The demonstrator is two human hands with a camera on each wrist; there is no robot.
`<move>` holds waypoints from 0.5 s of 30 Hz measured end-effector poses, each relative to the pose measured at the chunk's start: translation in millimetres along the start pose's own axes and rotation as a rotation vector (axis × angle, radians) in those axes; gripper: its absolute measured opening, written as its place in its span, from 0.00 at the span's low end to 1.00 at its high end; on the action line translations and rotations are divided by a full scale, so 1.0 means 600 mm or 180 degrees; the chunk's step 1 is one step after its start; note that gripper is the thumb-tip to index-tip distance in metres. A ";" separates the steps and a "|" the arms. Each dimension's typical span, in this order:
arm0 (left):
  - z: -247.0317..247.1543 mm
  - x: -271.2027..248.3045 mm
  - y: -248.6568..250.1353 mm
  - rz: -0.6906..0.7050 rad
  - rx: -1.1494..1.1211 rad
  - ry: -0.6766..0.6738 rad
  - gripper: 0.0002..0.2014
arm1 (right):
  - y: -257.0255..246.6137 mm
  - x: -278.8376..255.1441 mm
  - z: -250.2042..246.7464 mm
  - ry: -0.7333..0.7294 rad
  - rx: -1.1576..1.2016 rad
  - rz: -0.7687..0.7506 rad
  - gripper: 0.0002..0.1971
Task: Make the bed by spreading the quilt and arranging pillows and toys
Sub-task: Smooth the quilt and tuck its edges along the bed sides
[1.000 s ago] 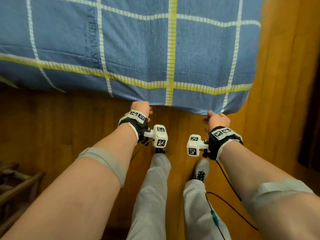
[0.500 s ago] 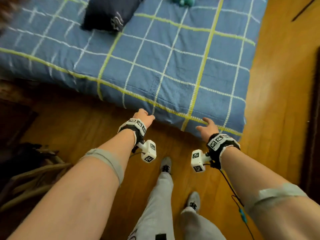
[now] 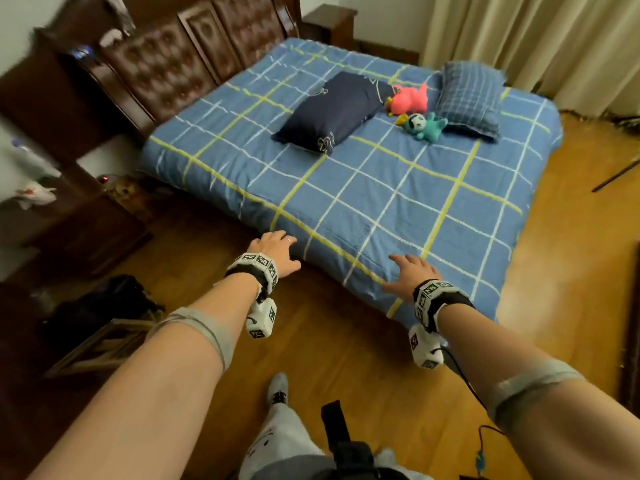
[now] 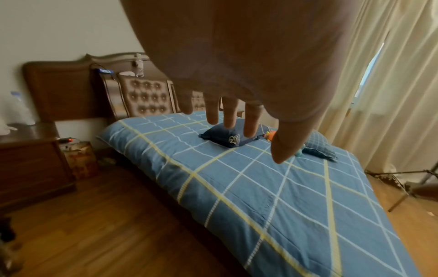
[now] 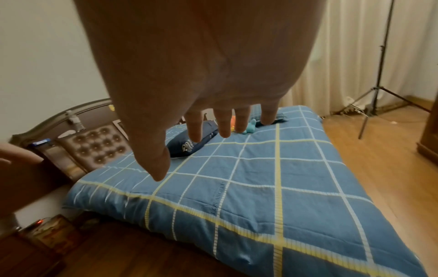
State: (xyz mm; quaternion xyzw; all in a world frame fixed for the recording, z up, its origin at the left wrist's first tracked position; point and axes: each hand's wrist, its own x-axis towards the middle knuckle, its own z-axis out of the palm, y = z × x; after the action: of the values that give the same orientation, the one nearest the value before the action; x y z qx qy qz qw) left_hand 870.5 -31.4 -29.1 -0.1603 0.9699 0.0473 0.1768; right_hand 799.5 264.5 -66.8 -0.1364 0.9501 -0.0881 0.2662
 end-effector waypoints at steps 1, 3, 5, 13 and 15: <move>0.001 0.002 -0.026 -0.0077 -0.0089 -0.0015 0.34 | -0.018 0.004 -0.001 0.0004 -0.0025 -0.0024 0.42; -0.003 0.010 -0.083 -0.0291 -0.0287 -0.0092 0.34 | -0.062 0.020 -0.010 0.0020 -0.0051 -0.0059 0.41; -0.010 0.024 -0.143 -0.0442 -0.0477 -0.0224 0.35 | -0.113 0.040 -0.017 0.0008 0.0015 -0.0026 0.41; -0.077 0.120 -0.397 -0.0514 -0.0894 -0.0267 0.29 | -0.388 0.151 -0.011 -0.0195 0.0372 0.0192 0.38; -0.107 0.152 -0.457 -0.0457 -0.0900 -0.0196 0.28 | -0.451 0.175 -0.025 -0.0163 0.0448 0.0204 0.37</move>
State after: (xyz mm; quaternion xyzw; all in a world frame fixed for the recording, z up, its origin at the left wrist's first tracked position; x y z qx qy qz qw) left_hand 858.9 -326.8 -11.7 -0.2510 0.9338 0.1755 0.1851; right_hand 763.0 -22.7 -39.7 -0.0890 0.9384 -0.1425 0.3021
